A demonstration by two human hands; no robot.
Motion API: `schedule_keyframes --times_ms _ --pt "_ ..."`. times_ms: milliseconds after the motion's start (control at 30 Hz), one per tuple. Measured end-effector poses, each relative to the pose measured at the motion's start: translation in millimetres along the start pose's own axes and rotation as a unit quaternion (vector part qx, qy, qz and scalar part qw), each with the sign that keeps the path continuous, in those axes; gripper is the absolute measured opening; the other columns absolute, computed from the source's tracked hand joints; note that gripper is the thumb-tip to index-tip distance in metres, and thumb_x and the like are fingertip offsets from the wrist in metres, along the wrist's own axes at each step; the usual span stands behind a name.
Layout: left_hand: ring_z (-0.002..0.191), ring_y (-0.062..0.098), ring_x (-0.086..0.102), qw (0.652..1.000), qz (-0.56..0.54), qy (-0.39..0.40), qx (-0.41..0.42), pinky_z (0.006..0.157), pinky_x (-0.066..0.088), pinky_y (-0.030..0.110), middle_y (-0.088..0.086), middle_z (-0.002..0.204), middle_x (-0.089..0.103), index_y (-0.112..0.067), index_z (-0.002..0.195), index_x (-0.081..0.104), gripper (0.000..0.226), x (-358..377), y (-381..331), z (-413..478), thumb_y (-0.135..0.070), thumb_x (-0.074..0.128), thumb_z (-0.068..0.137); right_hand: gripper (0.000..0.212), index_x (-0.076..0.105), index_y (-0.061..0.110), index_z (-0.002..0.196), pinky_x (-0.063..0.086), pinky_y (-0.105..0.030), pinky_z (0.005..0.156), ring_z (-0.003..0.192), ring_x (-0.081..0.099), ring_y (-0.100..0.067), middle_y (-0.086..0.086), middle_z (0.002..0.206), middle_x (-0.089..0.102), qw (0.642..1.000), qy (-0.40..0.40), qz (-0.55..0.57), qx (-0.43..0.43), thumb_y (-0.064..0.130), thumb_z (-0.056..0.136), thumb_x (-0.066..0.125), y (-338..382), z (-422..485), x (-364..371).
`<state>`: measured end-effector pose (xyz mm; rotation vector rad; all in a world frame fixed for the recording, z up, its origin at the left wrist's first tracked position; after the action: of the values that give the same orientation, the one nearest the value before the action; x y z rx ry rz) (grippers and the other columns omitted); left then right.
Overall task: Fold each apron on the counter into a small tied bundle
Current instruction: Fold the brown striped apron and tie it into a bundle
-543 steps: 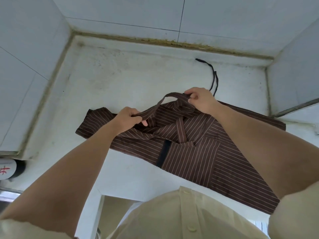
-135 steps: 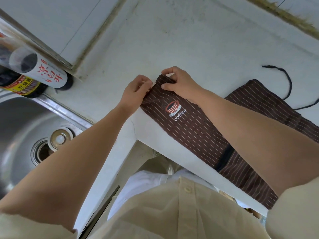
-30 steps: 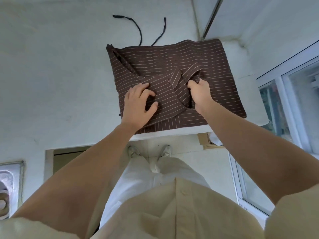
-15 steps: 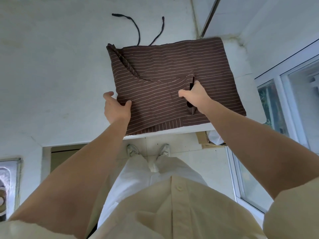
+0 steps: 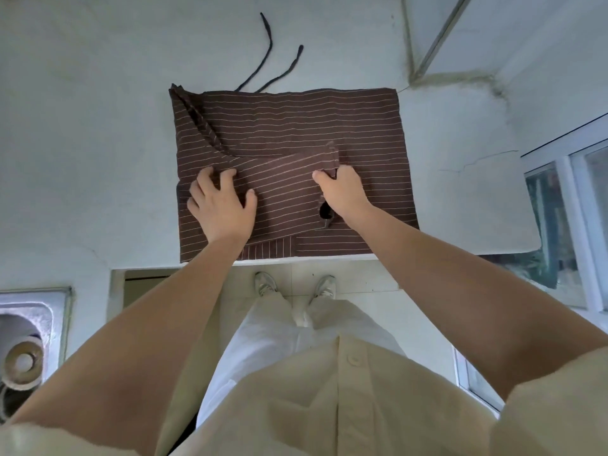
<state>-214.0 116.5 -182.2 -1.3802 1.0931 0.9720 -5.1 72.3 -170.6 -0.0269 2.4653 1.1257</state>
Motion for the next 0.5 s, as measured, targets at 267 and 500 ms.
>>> schedule_keyframes --times_ms 267,500 --pt "0.147 0.035 0.012 0.995 0.012 0.033 0.098 0.118 0.008 0.056 0.012 0.158 0.021 -0.028 0.143 0.037 0.054 18 -55 -10 -0.05 0.046 0.094 0.02 0.059 0.022 0.09 0.045 -0.047 0.101 0.095 0.061 -0.02 -0.002 0.098 0.066 0.968 -0.189 -0.156 0.047 0.04 0.096 0.052 -44 -9 -88" --pt "0.146 0.036 0.017 0.984 0.014 0.019 0.176 0.119 0.009 0.055 0.014 0.157 0.026 -0.023 0.143 0.039 0.055 23 -91 -28 -0.05 0.041 0.096 0.018 0.055 0.012 0.097 0.046 -0.028 0.08 0.075 0.053 -0.013 0.001 0.082 0.056 0.981 -0.18 -0.016 0.064 0.026 0.101 0.044 -66 -12 -131"
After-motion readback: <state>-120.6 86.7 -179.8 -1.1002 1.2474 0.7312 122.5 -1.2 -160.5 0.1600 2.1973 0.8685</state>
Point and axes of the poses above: each hand's wrist, its own z-axis towards the middle knuckle, its own x-axis out of the palm, y = z × x, the point moved 4 cm from there along z, towards the middle knuckle
